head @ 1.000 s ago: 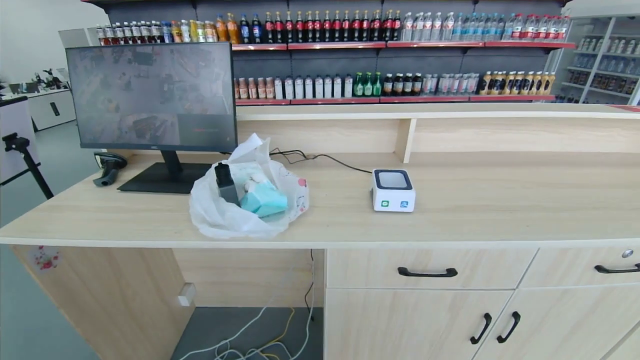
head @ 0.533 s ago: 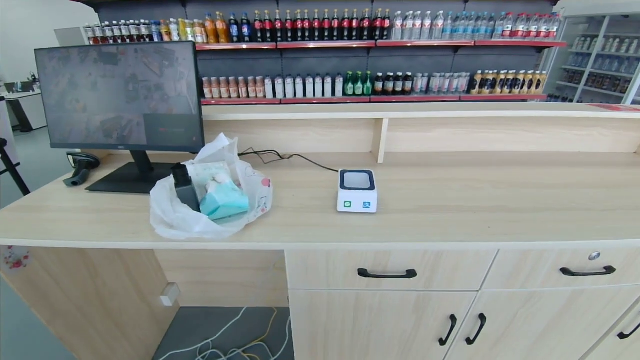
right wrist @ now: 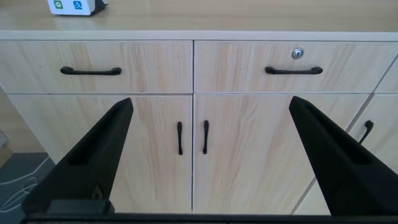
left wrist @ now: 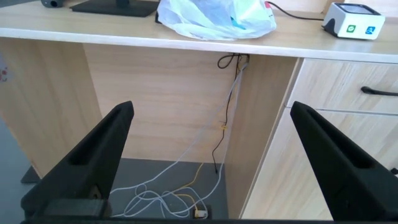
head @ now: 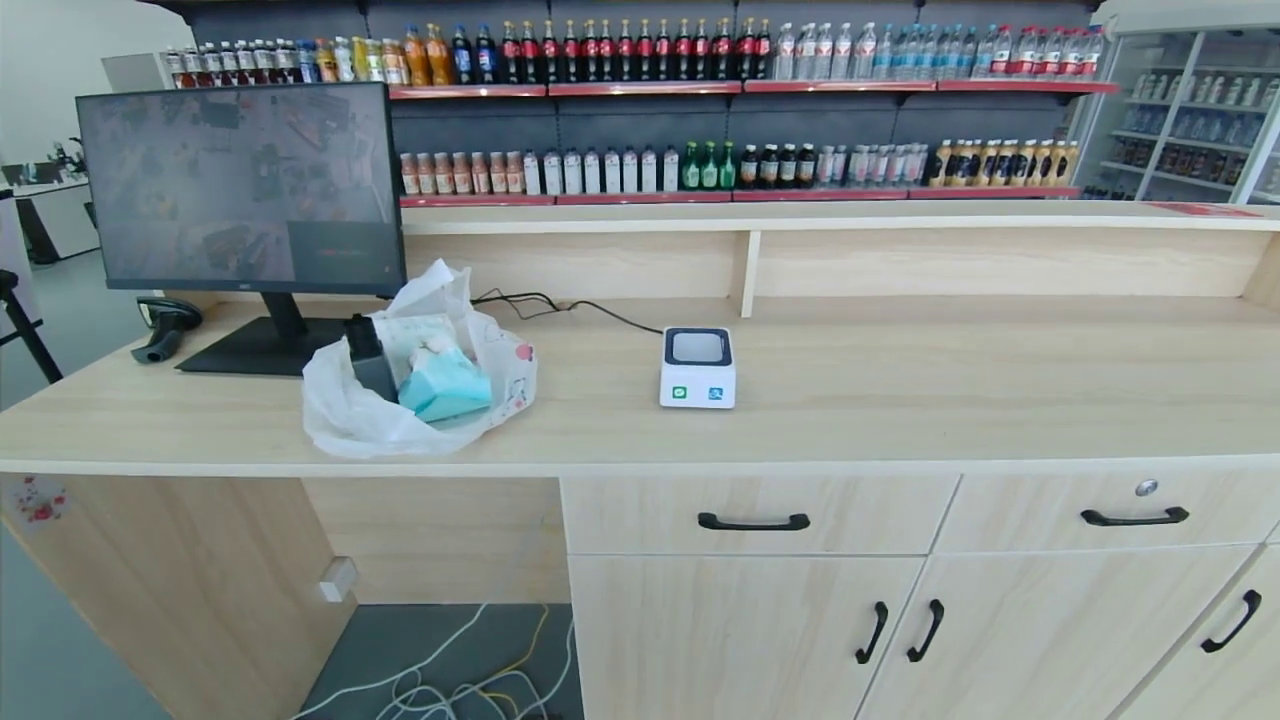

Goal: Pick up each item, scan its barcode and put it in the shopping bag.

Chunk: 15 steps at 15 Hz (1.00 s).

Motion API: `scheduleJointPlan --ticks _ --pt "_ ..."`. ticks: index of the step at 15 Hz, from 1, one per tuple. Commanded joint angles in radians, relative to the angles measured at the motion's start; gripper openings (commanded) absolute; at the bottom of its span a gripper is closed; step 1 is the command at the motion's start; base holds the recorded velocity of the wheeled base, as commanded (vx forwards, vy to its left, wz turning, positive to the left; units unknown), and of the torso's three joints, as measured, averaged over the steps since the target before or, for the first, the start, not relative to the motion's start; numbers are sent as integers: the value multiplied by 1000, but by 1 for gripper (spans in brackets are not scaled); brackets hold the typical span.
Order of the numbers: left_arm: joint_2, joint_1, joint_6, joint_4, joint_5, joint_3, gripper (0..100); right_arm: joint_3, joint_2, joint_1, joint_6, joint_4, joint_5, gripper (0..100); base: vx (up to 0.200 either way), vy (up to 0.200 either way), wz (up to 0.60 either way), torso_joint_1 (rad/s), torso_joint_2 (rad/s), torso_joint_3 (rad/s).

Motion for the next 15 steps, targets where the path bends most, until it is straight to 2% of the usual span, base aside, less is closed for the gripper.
scheduleJointPlan --ticks 1,2,15 --pt "0 0 0 0 0 0 100 0 1 -1 0 1 0 100 -200 0 0 -7 -7 2" --pt "0 0 0 0 0 0 100 0 1 0 0 1 0 100 -200 0 0 2 2 -2" --pt "0 2 -2 0 2 0 100 0 1 0 46 1 -2 100 0 0 0 0 0 0"
